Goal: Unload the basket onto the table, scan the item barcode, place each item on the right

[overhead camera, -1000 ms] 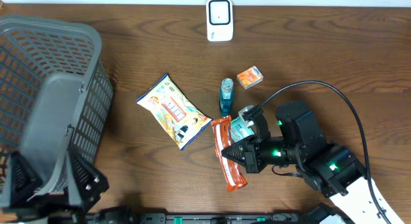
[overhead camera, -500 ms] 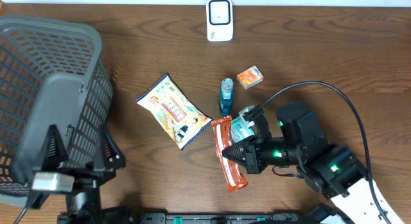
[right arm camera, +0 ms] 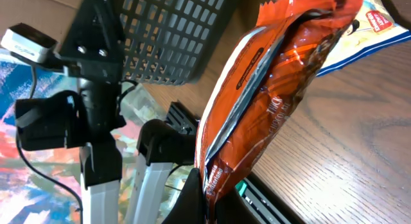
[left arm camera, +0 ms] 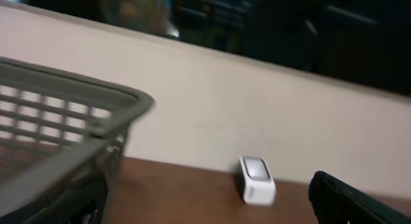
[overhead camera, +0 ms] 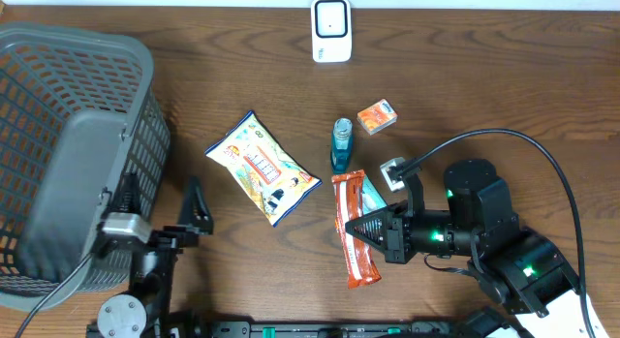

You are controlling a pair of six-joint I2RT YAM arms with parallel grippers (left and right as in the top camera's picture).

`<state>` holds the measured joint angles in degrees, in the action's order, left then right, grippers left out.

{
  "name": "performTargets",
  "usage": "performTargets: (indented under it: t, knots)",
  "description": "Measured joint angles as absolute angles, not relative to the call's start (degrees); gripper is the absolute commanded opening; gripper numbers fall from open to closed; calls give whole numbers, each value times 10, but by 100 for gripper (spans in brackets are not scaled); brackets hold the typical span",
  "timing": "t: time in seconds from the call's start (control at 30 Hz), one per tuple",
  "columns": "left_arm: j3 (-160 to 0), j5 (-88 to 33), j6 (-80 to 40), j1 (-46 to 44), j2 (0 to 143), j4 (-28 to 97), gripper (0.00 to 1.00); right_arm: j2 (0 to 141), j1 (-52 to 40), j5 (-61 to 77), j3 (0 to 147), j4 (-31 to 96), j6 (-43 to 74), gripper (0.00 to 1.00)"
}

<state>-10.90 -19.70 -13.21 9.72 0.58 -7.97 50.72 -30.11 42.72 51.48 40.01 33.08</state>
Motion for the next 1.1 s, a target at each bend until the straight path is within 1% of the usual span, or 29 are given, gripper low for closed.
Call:
performTargets:
  t: [0.2, 0.4, 0.63, 0.87, 1.1]
  knots:
    - [-106, -294, -83, 97, 6, -96, 100, 507, -301, 428, 515, 400, 335, 1]
    - [-106, -313, -67, 85, 6, -92, 100, 507, -301, 428, 515, 398, 344, 1]
    - [-105, -217, -60, 15, 6, -43, 100, 507, -301, 428, 515, 379, 356, 1]
    - [-89, -119, -75, 6, 6, -39, 100, 507, -301, 428, 515, 369, 358, 1]
    - [-47, -94, -103, 6, 6, -15, 100, 507, -301, 423, 515, 368, 358, 1]
